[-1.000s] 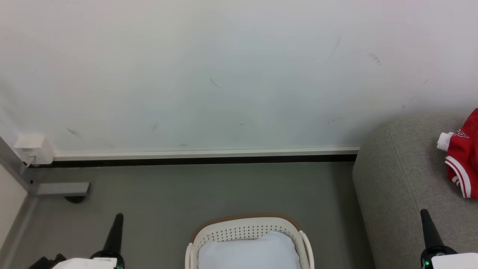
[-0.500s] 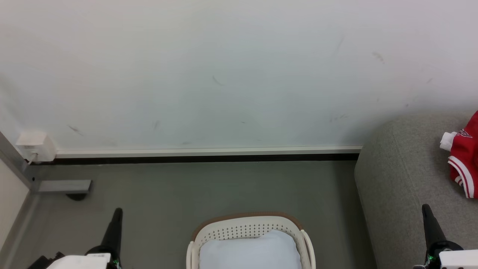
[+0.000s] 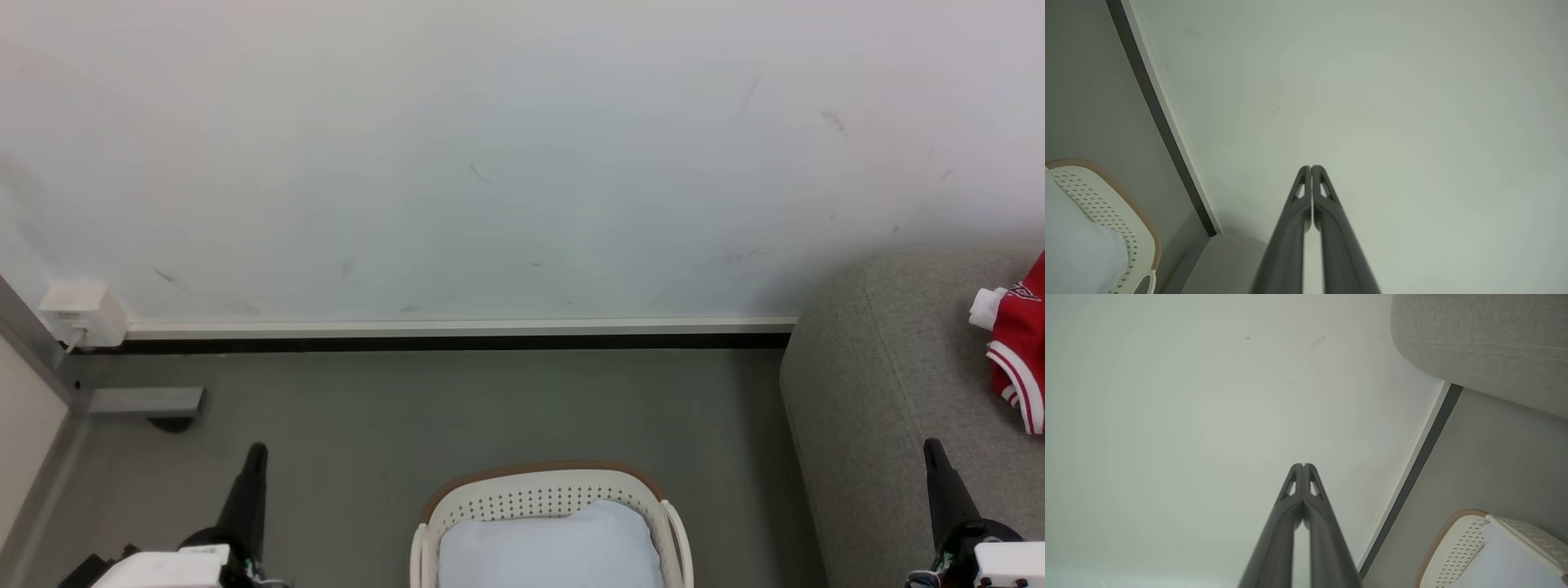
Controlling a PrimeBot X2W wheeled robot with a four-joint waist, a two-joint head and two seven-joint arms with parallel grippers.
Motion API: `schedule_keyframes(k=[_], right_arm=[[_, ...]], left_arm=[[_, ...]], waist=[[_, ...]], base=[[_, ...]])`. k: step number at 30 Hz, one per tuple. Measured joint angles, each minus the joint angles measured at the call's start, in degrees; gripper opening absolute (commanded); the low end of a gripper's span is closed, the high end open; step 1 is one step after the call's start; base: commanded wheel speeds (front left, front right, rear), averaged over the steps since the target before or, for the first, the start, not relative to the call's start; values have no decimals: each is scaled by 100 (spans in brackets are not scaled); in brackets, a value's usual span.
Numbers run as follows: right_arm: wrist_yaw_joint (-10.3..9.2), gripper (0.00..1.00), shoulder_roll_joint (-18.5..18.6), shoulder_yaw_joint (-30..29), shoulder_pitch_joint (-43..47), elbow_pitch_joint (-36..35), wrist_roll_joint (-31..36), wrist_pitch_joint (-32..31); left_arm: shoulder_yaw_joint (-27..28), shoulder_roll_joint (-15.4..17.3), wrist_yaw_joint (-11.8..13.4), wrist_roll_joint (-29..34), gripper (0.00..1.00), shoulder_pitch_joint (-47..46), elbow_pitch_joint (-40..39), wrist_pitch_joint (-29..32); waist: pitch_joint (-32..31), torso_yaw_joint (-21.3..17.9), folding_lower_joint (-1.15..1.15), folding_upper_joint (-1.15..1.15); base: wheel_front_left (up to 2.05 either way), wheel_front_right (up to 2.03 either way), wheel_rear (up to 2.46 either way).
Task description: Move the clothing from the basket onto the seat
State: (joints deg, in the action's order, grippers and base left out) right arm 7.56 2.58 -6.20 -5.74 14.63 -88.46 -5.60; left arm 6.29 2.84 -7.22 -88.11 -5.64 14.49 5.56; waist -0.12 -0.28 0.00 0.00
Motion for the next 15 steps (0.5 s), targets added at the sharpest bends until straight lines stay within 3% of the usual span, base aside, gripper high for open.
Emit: schedule_keyframes(k=[15], right_arm=[[-1, 0, 7, -26, -23, -40, -391, -97]], left_arm=[[27, -3, -15, -387, 0, -45, -25, 97]], waist=[[25, 29, 0, 0]], base=[[0, 0, 0]])
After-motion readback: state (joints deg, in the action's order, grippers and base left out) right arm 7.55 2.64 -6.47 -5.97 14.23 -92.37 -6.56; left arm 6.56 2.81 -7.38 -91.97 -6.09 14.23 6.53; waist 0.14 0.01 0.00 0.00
